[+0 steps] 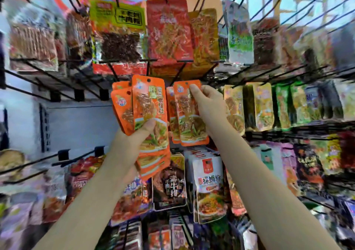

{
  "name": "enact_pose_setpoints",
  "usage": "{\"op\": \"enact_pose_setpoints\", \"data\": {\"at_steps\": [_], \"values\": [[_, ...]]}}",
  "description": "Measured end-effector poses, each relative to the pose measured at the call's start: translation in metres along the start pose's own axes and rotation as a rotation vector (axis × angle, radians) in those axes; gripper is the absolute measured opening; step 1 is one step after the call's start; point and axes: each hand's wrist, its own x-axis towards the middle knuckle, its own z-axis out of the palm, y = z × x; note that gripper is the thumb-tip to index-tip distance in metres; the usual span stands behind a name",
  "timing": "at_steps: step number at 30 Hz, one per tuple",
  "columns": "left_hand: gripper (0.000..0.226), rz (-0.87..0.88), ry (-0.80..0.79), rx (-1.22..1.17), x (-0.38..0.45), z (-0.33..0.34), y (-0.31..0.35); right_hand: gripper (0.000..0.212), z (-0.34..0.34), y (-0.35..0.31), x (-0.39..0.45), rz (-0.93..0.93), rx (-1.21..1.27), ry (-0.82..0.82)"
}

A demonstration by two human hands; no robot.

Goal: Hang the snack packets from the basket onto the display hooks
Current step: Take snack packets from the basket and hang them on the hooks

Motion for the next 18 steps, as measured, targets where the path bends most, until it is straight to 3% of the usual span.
{"op": "enact_pose_setpoints", "data": {"at_steps": [4,9,11,14,18], "values": [[0.046,-0.040,-0.112,-0.067,0.003,0.003,0.009,0.039,0.009,-0.007,0.009,-0.020,0.012,-0.034],[0.042,-0.036,-0.089,-0.042,0.012,0.000,0.014,0.035,0.012,0.002,0.009,0.006,-0.058,-0.043],[0.039,-0.035,-0.065,-0.012,0.014,0.001,0.013,0.017,0.011,0.002,0.005,-0.059,-0.147,0.015],[0.045,-0.036,-0.072,-0.014,0.015,0.004,0.012,0.011,0.007,-0.006,-0.007,-0.216,-0.136,0.130],[0.045,-0.005,-0.141,0.031,0.015,0.016,0.012,0.045,0.014,-0.012,-0.019,-0.148,-0.027,-0.097]]}}
